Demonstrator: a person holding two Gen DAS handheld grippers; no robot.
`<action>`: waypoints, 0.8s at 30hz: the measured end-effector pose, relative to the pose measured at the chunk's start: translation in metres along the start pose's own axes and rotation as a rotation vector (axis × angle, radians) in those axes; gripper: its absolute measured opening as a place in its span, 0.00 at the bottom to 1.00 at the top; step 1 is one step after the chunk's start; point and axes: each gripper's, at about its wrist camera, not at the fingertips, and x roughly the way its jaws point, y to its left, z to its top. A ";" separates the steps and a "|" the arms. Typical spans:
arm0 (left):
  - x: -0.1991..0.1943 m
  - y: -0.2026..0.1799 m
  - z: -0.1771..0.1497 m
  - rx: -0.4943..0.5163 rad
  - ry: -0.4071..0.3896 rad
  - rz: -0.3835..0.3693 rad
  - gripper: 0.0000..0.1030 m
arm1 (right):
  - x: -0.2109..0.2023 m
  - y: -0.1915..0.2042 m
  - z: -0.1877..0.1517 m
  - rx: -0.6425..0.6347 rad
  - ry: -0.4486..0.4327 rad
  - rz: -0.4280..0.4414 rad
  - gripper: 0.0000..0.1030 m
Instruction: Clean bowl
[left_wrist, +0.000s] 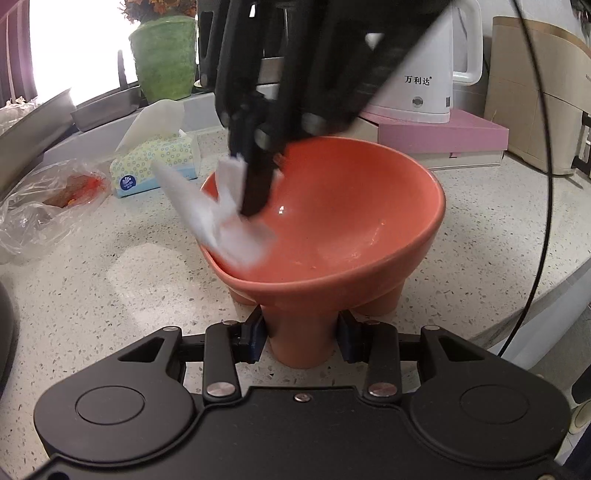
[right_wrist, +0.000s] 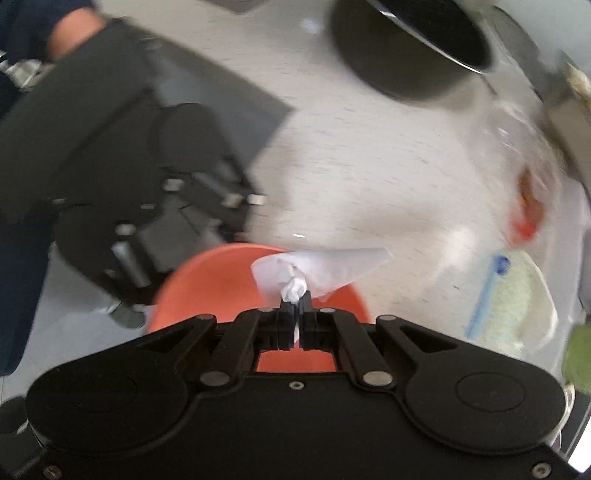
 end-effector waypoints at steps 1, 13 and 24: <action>0.000 0.000 0.000 0.001 0.000 0.000 0.37 | 0.002 -0.005 -0.002 0.007 0.009 -0.008 0.02; 0.001 0.002 0.000 0.005 0.002 -0.008 0.37 | 0.021 -0.005 -0.041 0.010 0.111 0.010 0.02; 0.001 0.003 0.001 0.005 0.005 -0.008 0.37 | 0.008 0.037 -0.033 -0.018 0.045 0.100 0.02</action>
